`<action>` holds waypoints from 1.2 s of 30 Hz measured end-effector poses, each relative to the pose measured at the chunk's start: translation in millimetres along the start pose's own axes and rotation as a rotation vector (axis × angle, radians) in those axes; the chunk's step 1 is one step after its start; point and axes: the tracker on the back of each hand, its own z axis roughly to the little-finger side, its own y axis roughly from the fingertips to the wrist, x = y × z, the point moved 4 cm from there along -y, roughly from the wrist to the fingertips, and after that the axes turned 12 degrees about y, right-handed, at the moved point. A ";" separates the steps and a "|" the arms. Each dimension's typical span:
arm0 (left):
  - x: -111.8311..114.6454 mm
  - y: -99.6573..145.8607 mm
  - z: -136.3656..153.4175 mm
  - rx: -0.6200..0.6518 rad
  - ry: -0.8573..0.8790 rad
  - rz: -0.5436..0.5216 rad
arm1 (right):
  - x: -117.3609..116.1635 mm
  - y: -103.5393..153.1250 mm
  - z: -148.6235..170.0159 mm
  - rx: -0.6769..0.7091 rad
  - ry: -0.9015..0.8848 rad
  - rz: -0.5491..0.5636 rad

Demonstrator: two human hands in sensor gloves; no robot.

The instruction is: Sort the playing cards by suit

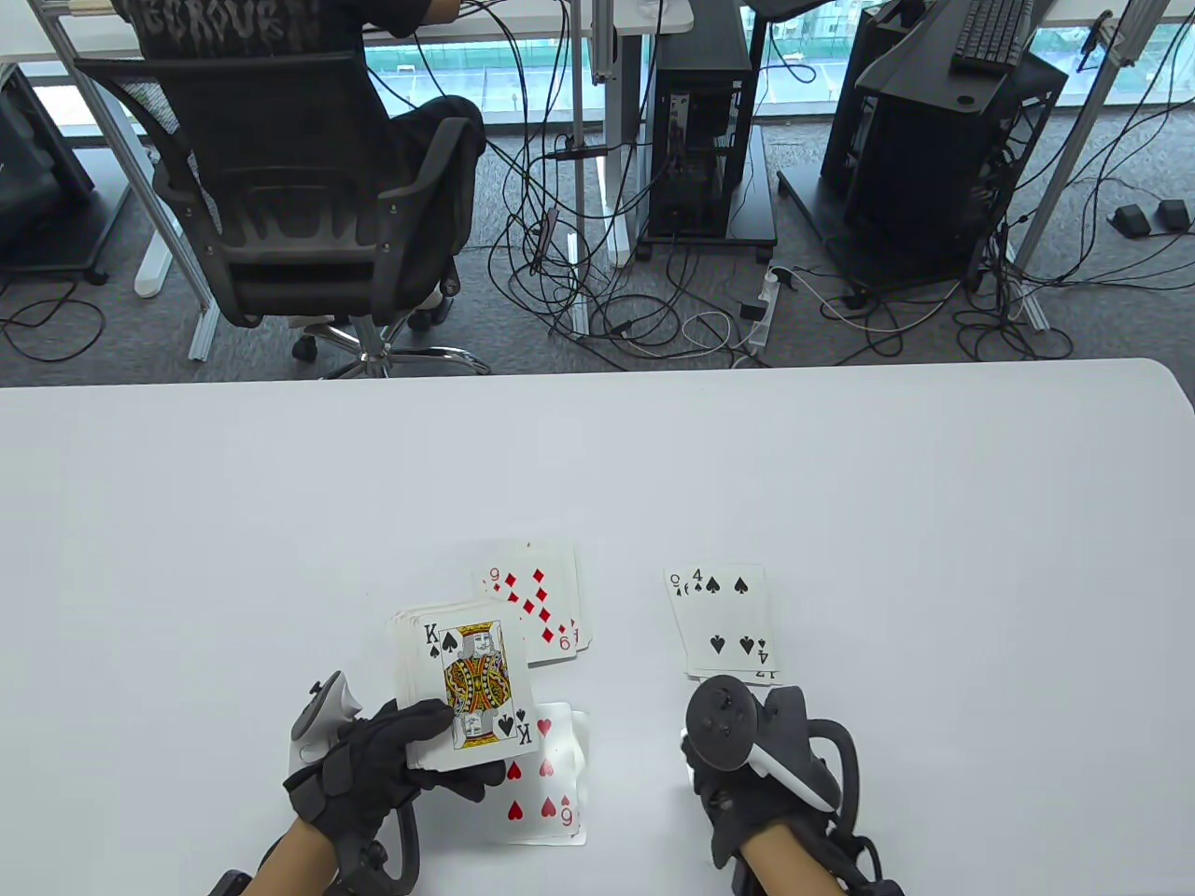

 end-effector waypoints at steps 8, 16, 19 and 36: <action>0.1 -0.2 0.3 -0.004 -0.009 0.003 | 7.7 -16.1 -73.9 0.261 -0.302 0.107; 0.4 -0.4 0.5 -0.004 -0.014 0.004 | -8.3 -26.6 -100.5 0.266 -0.488 0.186; 1.8 -1.0 -0.1 0.009 -0.002 0.016 | -2.2 -27.5 -94.3 0.243 -0.486 0.338; 1.2 -1.5 1.1 0.007 0.004 0.016 | -11.8 -50.8 -41.4 0.059 -0.775 0.260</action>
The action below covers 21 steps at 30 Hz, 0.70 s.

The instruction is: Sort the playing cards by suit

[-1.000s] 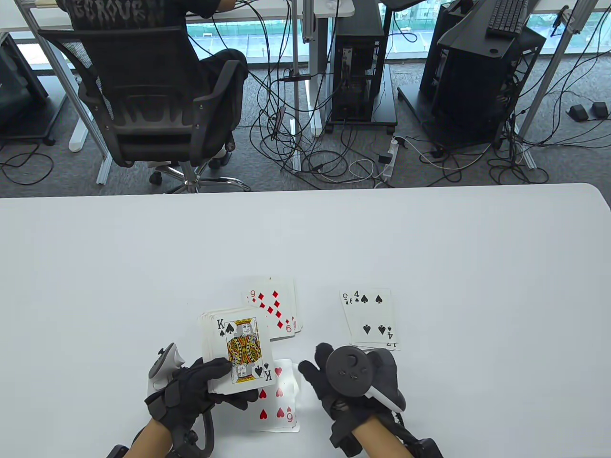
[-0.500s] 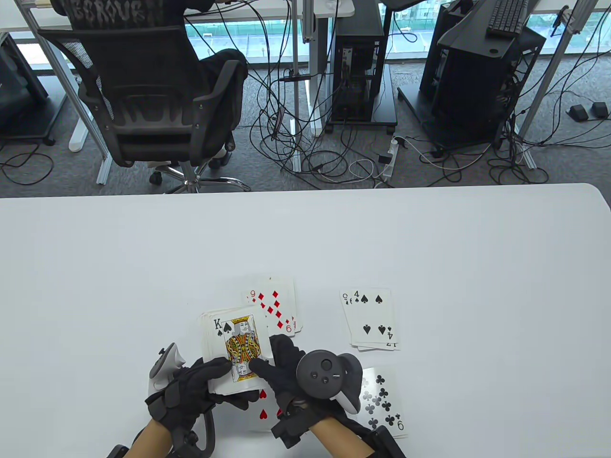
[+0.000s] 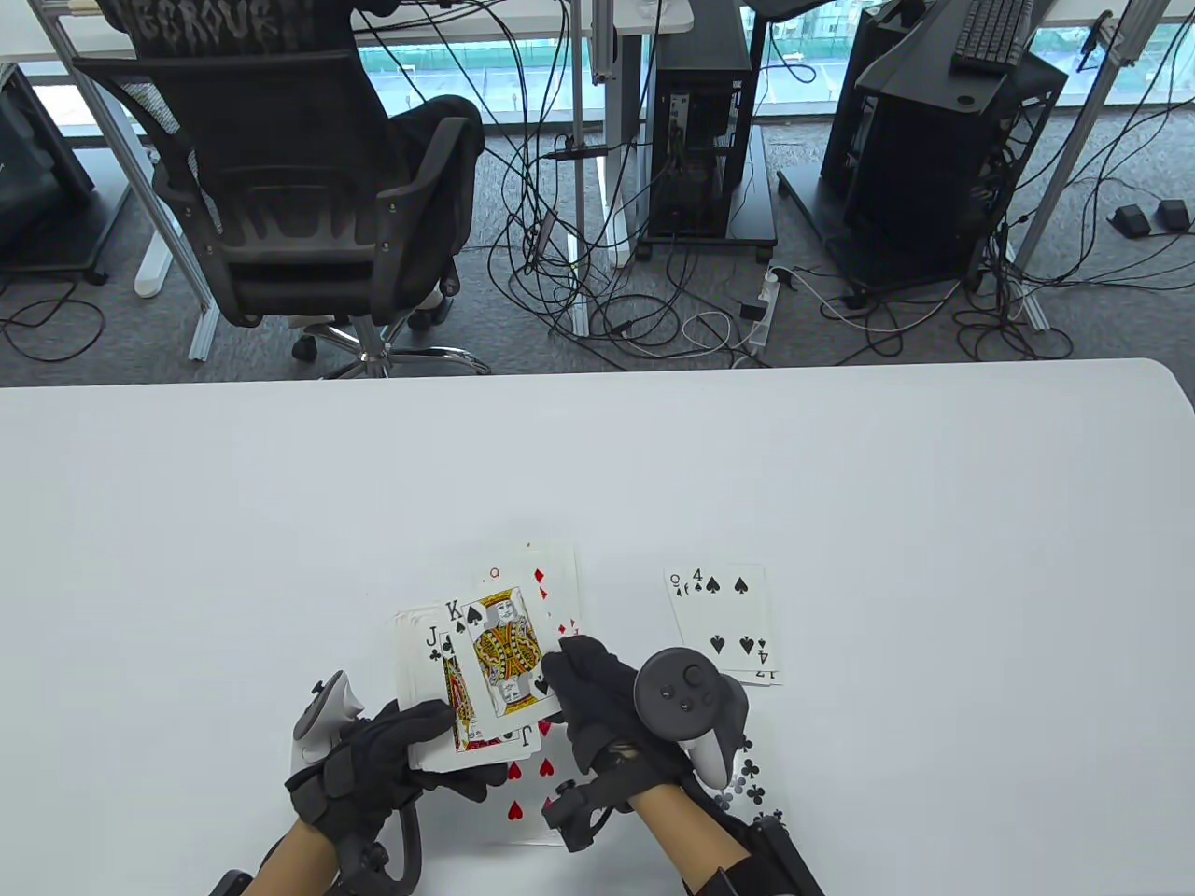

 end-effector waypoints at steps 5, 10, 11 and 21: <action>-0.1 0.1 0.5 -0.002 0.004 -0.005 | 28.8 -19.5 31.7 -0.183 -0.206 0.004; 0.3 0.0 0.0 -0.003 0.004 -0.005 | 71.4 -43.8 60.0 -0.270 0.071 0.114; 0.1 0.1 -0.3 -0.002 0.002 -0.007 | 77.5 -47.3 64.3 -0.284 0.151 0.127; -1.4 0.1 -2.8 0.012 -0.004 -0.026 | 98.6 -69.3 106.9 -0.453 0.718 0.041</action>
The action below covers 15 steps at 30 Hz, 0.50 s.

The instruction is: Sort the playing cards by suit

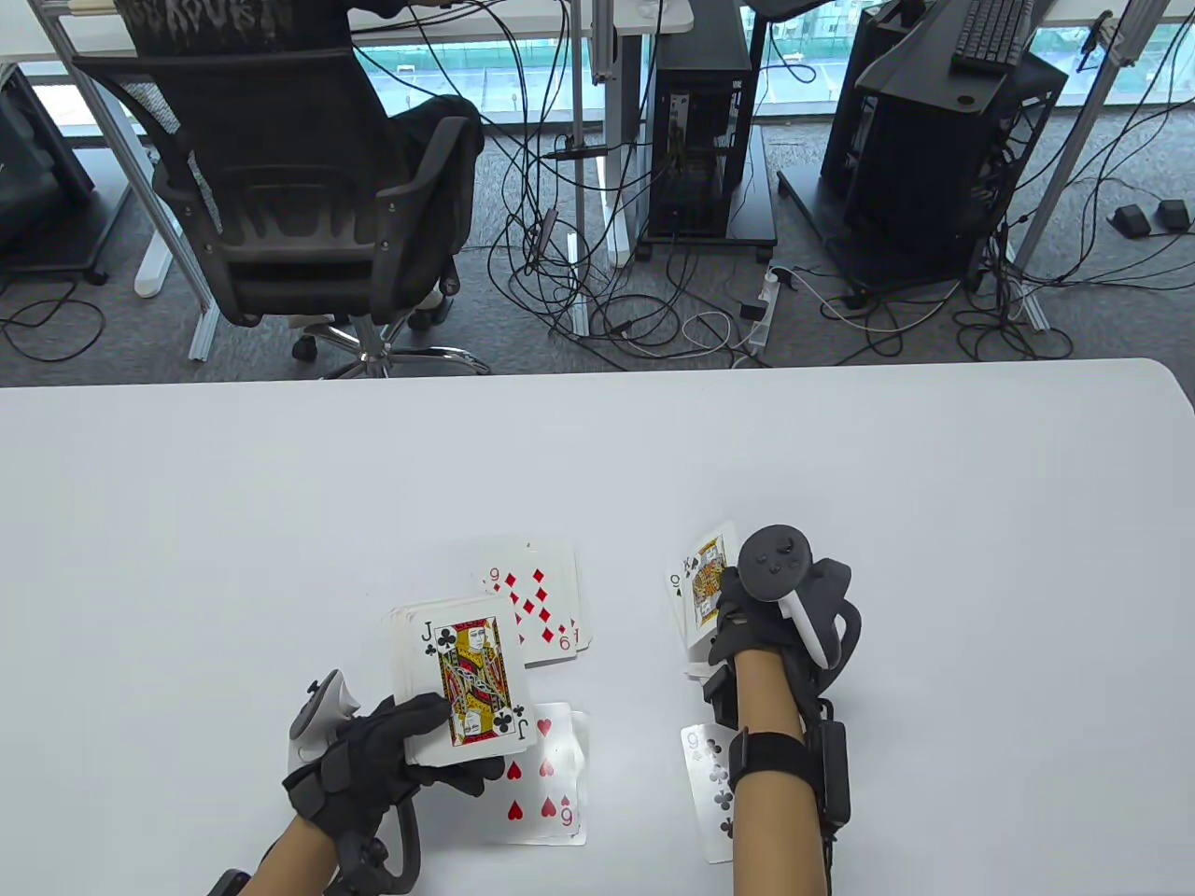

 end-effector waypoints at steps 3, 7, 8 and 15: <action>-1.1 0.4 -1.0 0.001 -0.006 -0.005 | -13.3 -1.7 4.1 -0.044 0.159 -0.013; -1.1 0.6 -1.6 0.002 -0.005 -0.005 | -27.9 -4.6 3.6 -0.045 0.374 -0.078; -1.2 0.6 -1.9 0.003 -0.006 -0.006 | -32.8 -5.5 3.0 -0.038 0.411 -0.109; -1.6 1.0 -3.2 0.008 -0.007 -0.010 | -46.3 -6.2 -3.8 -0.036 0.641 -0.183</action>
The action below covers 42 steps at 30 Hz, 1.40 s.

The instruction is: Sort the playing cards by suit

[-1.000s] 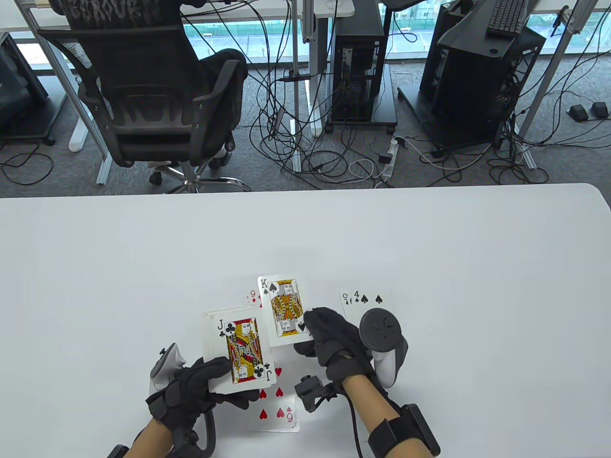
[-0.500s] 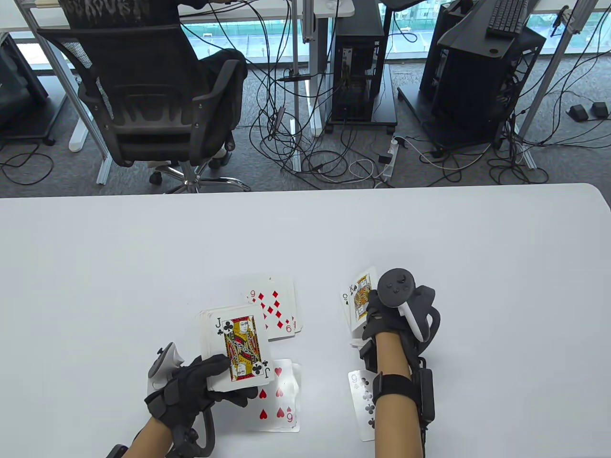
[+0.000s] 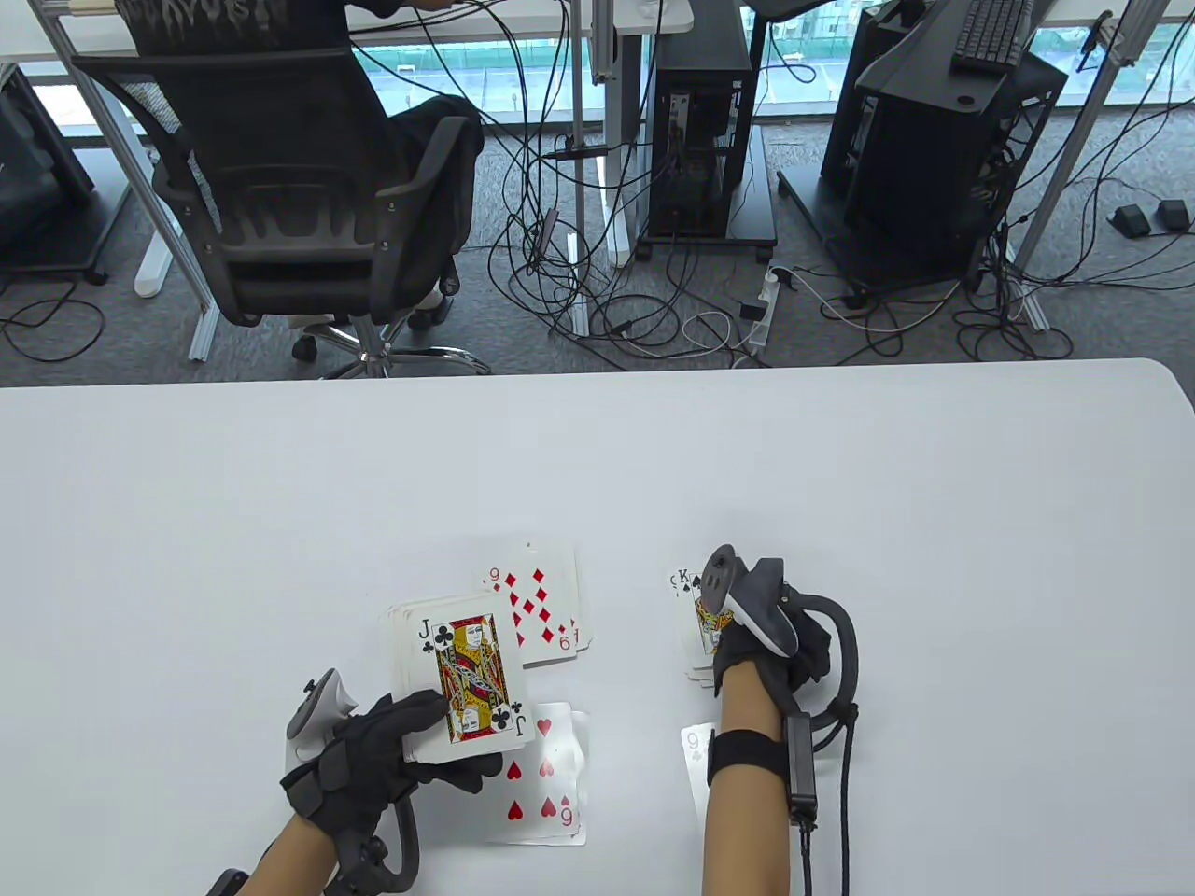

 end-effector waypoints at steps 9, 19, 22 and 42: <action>-0.2 0.5 -0.5 -0.001 0.000 0.001 | 35.1 14.0 -5.9 -0.025 0.049 0.141; -1.8 1.7 -3.1 0.015 0.006 -0.011 | 97.2 88.5 -64.7 0.432 -0.569 0.326; -3.6 2.7 -5.3 0.025 0.007 -0.020 | 107.3 116.9 -81.5 0.592 -0.718 0.350; 0.9 1.0 -3.7 0.016 0.002 0.024 | 103.9 163.5 -104.9 0.802 -1.082 0.370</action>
